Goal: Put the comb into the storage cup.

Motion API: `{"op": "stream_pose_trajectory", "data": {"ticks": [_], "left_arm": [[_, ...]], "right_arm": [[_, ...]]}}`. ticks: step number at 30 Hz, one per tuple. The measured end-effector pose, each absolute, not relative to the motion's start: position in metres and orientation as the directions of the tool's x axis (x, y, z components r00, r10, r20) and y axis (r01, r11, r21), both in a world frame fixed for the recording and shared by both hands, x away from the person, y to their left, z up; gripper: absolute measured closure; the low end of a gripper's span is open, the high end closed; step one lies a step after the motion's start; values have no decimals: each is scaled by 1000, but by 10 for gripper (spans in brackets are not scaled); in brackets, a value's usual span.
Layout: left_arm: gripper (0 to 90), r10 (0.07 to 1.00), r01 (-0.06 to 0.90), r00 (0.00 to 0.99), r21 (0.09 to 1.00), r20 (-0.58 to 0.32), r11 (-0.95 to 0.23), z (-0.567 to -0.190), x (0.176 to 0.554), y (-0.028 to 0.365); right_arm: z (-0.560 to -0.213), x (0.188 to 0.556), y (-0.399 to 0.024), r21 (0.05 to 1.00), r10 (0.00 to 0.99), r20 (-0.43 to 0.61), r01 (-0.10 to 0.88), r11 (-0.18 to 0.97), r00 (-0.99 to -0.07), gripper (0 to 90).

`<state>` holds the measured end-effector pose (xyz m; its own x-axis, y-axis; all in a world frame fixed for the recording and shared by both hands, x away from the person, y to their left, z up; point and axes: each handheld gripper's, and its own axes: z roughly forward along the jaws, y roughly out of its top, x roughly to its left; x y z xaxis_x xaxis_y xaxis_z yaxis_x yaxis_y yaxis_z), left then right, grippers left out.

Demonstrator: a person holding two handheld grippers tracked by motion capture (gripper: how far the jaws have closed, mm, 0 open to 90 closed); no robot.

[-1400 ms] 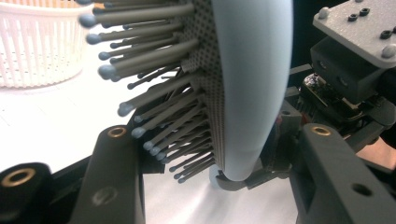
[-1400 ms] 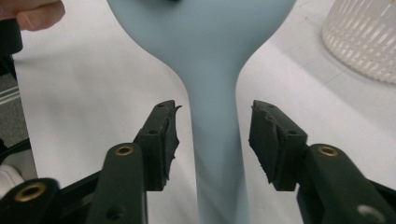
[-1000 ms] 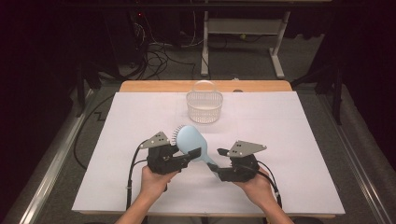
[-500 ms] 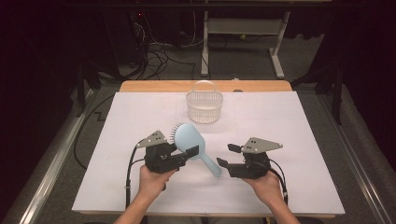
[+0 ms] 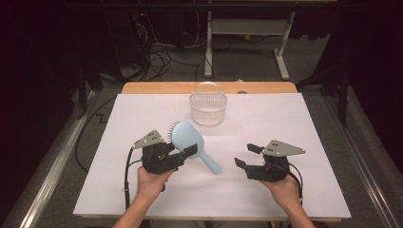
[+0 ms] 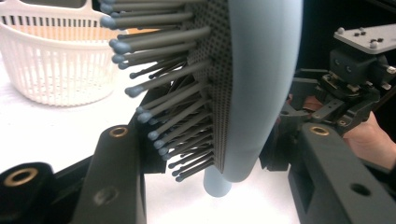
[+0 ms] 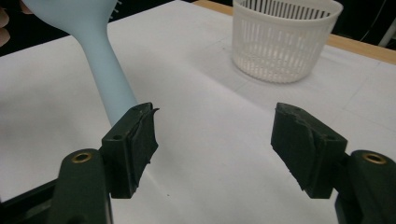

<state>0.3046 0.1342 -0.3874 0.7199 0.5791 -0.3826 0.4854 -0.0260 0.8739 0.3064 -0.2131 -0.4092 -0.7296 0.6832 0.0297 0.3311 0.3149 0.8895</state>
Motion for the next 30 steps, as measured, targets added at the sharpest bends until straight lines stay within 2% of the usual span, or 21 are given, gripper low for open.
{"op": "stream_pose_trajectory", "data": {"ticks": [14,30], "left_arm": [[520,608,495,688,869,-396,5,-383,312,142],[519,642,473,682,881,-350,-22,-361,326,143]], "right_arm": [[-429,293,-279,928,765,67,321,188,-641,288],[-451,283,-302,935,809,79,325,143,-583,277]]}}
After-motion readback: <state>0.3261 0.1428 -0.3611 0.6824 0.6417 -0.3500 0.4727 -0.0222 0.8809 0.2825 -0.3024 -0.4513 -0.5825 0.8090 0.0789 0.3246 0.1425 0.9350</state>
